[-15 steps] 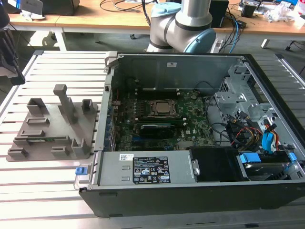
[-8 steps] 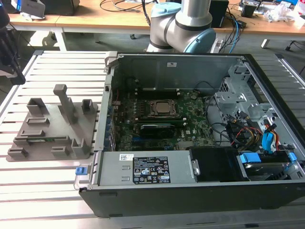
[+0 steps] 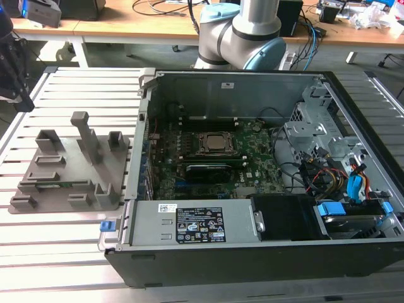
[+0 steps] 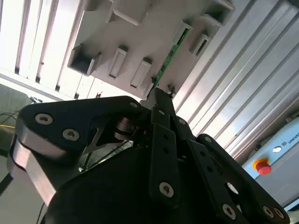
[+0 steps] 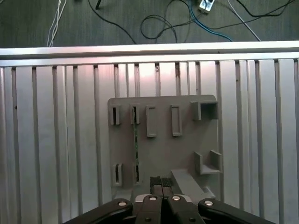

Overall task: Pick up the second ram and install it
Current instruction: 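Pick up the second ram and move it above second insertion slot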

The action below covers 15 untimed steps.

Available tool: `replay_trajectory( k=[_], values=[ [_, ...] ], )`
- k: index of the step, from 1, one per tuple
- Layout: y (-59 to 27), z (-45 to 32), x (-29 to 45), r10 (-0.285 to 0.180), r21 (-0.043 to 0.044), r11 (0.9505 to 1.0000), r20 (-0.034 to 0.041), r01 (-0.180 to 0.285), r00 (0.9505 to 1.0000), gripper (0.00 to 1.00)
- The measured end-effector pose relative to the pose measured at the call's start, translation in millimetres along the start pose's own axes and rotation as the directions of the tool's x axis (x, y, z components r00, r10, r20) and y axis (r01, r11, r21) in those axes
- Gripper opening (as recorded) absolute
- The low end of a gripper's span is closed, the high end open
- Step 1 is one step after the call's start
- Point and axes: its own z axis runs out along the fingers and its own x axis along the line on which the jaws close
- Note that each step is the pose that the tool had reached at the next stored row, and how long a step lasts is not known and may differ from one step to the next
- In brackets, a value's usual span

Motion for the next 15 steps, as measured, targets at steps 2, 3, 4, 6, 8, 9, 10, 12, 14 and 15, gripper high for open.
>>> replay_trajectory(
  k=[2, 3, 4, 6, 8, 9, 10, 12, 14, 15],
  values=[
    [0.0, 0.0, 0.0, 0.005, 0.0000, 1.0000, 0.0001, -0.005, 1.0000, 0.11],
    [0.0, 0.0, 0.0, 0.008, 0.0001, 1.0000, 0.0002, -0.008, 1.0000, 0.11],
    [0.0, 0.0, 0.0, 0.011, 0.0001, 0.9999, 0.0002, -0.011, 0.9999, 0.36],
    [0.0, 1.2, 0.0, 0.011, 0.0001, 0.9999, 0.0000, -0.011, 0.9999, 0.36],
    [-0.1, 7.4, 0.1, 0.011, 0.0001, 0.9999, 0.0000, -0.011, 0.9999, 0.36],
    [-0.2, 8.8, 0.1, 0.011, 0.0001, 0.9999, 0.0000, -0.011, 0.9999, 0.36],
    [-0.2, 10.3, 0.1, 0.011, 0.0001, 0.9999, 0.0000, -0.011, 0.9999, 0.36],
    [-0.3, 16.4, 0.1, 0.011, 0.0001, 0.9999, 0.0001, -0.011, 0.9999, 0.36],
    [-0.4, 20.2, 0.1, 0.011, 0.0001, 0.9999, 0.0000, -0.011, 0.9999, 0.36],
    [-0.4, 21.3, 0.2, 0.011, 0.0001, 0.9999, 0.0000, -0.011, 0.9999, 0.36]
  ],
)
